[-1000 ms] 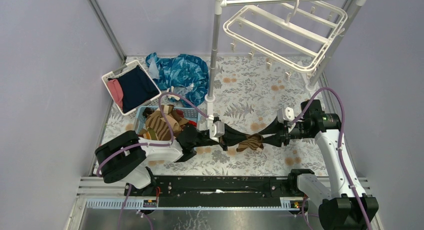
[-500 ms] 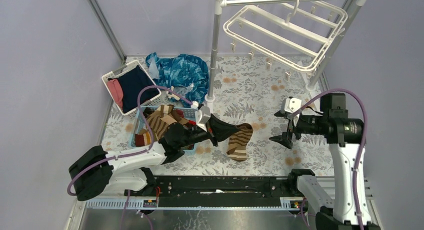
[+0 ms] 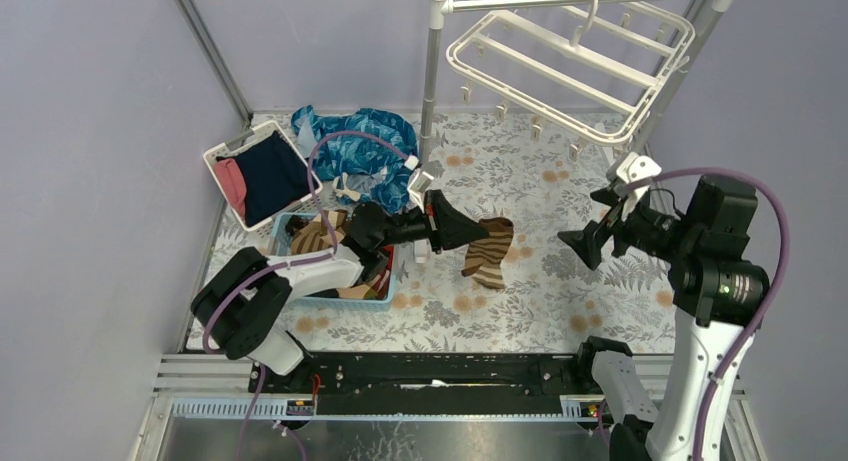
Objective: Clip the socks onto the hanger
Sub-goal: Pick up the sock from the bin, then open the clamp at the hanger.
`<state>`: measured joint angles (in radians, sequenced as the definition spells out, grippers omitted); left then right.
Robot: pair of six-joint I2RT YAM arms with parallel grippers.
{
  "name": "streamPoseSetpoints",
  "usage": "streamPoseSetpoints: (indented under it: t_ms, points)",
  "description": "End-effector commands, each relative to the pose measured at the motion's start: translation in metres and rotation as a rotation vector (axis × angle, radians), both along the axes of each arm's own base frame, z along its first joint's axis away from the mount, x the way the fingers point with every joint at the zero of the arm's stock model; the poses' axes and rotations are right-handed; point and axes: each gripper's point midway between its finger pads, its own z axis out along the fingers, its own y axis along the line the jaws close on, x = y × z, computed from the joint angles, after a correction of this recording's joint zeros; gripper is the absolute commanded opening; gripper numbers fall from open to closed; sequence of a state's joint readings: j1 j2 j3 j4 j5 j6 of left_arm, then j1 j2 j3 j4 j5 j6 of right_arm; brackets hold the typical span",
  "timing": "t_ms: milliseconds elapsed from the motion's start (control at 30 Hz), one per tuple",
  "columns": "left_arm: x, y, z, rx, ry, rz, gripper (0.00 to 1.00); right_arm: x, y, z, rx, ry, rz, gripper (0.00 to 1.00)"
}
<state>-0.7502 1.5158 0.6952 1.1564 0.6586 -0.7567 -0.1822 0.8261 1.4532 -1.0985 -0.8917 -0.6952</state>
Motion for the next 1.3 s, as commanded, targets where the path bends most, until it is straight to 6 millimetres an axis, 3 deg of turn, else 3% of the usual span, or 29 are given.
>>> streamPoseSetpoints:
  t_ms: [0,200,400,533,633,733,833,1000,1133,1267]
  points:
    - [-0.027,0.000,0.040,-0.106,-0.062,-0.164,0.00,0.020,0.005,0.010,0.184,0.055,0.020,0.96]
    - [-0.040,0.002,0.043,-0.102,-0.116,-0.109,0.00,0.014,0.006,0.004,0.253,0.011,0.002,0.93]
    - [-0.055,-0.014,0.027,0.055,-0.166,-0.060,0.00,0.034,0.002,-0.007,0.347,-0.019,-0.054,0.90]
    - [-0.059,-0.006,0.024,0.075,-0.153,-0.047,0.00,0.021,0.007,-0.014,0.325,-0.144,-0.034,0.91]
    - [-0.061,-0.003,0.021,0.100,-0.151,-0.043,0.00,0.007,0.011,-0.006,0.297,-0.410,-0.021,1.00]
    - [-0.061,0.000,0.022,0.111,-0.171,-0.032,0.00,-0.003,0.017,-0.005,0.323,-0.406,0.004,1.00]
    - [-0.061,0.004,0.021,0.117,-0.208,-0.008,0.00,0.008,0.015,0.003,0.362,-0.334,-0.002,1.00]
    - [-0.053,0.009,0.019,0.149,-0.269,0.047,0.00,0.014,0.012,0.033,0.363,-0.546,0.024,1.00]
    - [-0.052,0.010,0.021,0.145,-0.292,0.061,0.00,0.033,0.000,0.038,0.354,-0.560,-0.033,1.00]
    - [-0.051,0.011,0.021,0.127,-0.295,0.075,0.00,0.037,-0.001,0.043,0.355,-0.625,-0.010,1.00]
